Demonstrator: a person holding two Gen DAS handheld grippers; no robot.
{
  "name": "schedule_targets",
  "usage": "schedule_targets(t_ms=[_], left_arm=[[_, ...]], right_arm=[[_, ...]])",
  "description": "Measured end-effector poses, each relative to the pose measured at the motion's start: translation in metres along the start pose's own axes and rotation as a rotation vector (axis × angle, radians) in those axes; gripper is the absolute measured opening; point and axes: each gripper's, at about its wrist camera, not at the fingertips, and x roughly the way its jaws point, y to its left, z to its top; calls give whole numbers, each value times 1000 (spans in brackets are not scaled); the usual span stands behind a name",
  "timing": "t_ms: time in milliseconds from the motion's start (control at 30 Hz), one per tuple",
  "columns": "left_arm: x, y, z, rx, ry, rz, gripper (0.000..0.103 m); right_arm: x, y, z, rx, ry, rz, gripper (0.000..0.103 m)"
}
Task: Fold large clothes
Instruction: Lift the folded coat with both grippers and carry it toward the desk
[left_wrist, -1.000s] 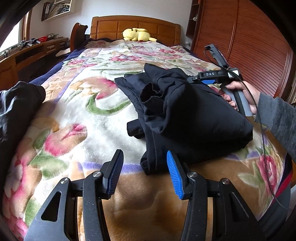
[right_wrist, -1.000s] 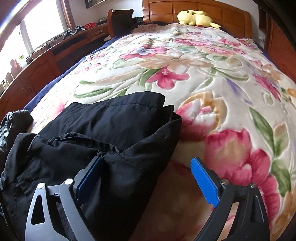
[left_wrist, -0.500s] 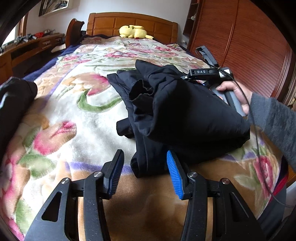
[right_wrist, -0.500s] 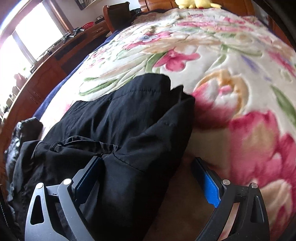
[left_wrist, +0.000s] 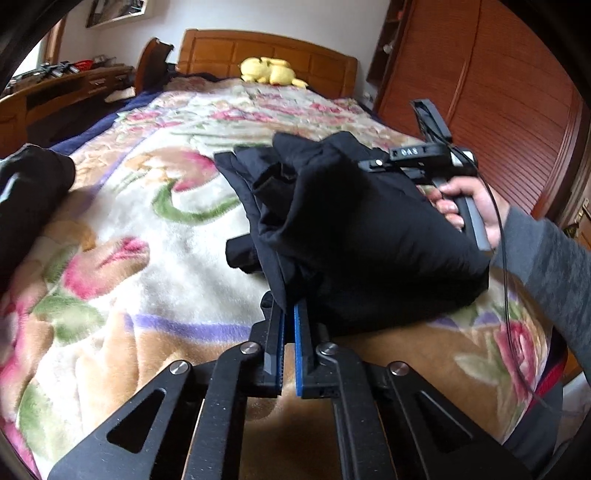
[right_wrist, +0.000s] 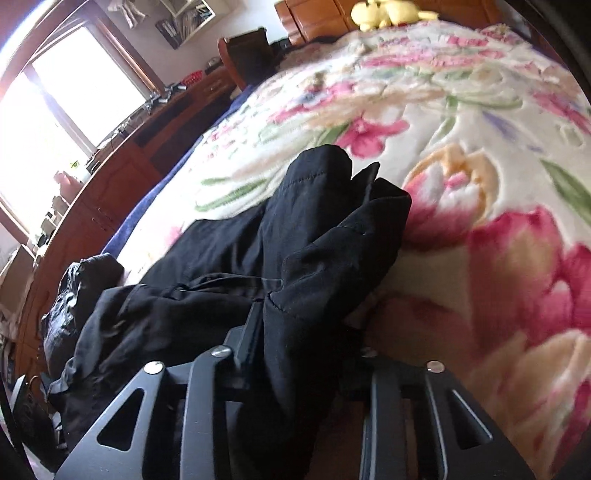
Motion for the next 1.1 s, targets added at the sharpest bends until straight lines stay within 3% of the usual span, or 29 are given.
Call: schedule_targets(t_ms=[233, 500, 667, 900, 1033, 1100], left_arm=[[-49, 7, 16, -6, -109, 21, 3], [-138, 66, 28, -15, -251, 120, 3], [-191, 120, 38, -22, -311, 238, 3], [-273, 215, 40, -58, -350, 478, 3], [-300, 268, 29, -102, -329, 607, 3], [-304, 292, 17, -139, -297, 670, 3]], right_arm=[[-33, 45, -2, -90, -82, -21, 23], [-43, 143, 11, -189, -149, 40, 22], [-27, 228, 25, -274, -177, 108, 22], [19, 350, 33, -374, -172, 226, 22], [61, 406, 24, -409, -126, 260, 24], [91, 427, 17, -425, -58, 240, 27]])
